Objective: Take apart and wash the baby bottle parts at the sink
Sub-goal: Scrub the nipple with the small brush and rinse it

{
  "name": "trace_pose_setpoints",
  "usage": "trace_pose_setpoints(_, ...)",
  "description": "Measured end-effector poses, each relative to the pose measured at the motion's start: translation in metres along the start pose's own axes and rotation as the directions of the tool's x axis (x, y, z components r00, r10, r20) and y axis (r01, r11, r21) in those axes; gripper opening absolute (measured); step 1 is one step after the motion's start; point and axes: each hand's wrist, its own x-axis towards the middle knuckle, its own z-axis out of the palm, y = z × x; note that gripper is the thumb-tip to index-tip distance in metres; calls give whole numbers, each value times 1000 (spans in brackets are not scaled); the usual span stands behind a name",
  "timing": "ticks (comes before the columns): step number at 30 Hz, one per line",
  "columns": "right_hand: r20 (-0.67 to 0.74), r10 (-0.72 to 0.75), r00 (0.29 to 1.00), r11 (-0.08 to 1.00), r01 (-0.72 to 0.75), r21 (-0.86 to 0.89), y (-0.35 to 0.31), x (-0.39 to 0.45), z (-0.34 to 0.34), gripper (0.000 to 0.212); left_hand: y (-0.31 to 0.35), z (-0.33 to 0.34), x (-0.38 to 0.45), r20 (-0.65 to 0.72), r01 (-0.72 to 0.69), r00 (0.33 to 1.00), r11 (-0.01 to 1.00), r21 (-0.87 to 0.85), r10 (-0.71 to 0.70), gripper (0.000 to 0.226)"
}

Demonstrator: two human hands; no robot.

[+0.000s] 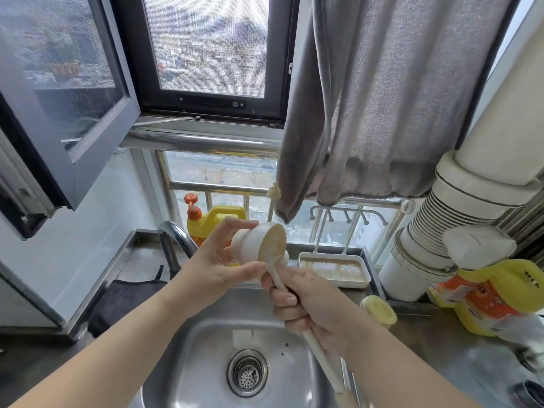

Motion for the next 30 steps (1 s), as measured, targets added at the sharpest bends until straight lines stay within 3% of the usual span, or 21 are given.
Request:
trace_pose_setpoints(6, -56, -25, 998, 968, 10, -252, 2, 1, -9, 35, 19, -7, 5, 76, 129, 984, 939, 318, -161, 77)
trace_pose_setpoints(10, -125, -55, 991, 934, 7, -357, 2, 5, -15, 37, 32, -8, 12, 169, 258, 939, 938, 231, -300, 70)
trace_pose_setpoints(13, -160, -69, 985, 918, 0, -395, 5, 7, -21, 38, 37, -4, 16, 137, 315, 932, 935, 161, -337, 51)
trace_pose_setpoints(15, -147, -75, 986, 907, 7, -421, 6, 6, -23, 38, 36, 1, 20, 109, 320, 932, 926, 201, -346, 48)
trace_pose_setpoints(23, -114, -64, 991, 925, 16, -380, 6, 2, -26, 35, 33, -3, 30, 162, 396, 894, 905, 155, -418, 58)
trace_pose_setpoints(30, -187, -70, 980, 878, -28, -478, 11, -1, -21, 34, 20, 4, 24, 59, 333, 941, 943, 25, -334, 63)
